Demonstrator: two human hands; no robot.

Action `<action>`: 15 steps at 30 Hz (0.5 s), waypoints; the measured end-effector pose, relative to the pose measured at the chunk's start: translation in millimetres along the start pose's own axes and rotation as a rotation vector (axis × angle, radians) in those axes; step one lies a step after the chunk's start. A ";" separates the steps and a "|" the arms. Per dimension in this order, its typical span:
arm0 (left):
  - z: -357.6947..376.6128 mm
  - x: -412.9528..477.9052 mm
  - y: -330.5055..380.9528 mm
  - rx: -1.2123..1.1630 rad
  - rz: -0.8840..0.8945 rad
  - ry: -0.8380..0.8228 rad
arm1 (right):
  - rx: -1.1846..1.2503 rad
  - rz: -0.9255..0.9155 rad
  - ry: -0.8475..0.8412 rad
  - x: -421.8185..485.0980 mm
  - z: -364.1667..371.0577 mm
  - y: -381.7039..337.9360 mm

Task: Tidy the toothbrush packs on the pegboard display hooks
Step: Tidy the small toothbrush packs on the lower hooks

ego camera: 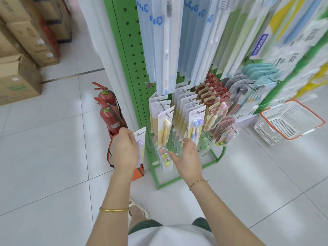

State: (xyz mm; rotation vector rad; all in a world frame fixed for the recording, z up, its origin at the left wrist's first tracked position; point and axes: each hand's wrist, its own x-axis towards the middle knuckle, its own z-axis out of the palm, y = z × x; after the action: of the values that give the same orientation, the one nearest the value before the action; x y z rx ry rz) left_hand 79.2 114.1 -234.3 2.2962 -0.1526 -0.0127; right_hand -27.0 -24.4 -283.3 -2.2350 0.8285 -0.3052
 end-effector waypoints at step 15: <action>32.9 -66.3 76.9 -0.564 -0.044 -0.254 | 0.498 -0.013 -0.262 -29.8 -93.4 33.5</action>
State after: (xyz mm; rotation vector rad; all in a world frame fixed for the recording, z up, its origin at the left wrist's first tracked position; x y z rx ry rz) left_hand 3.3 46.5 -201.7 1.7271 -0.1997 -0.3299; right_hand -106.5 -74.5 -239.6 -1.7656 0.5271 -0.1929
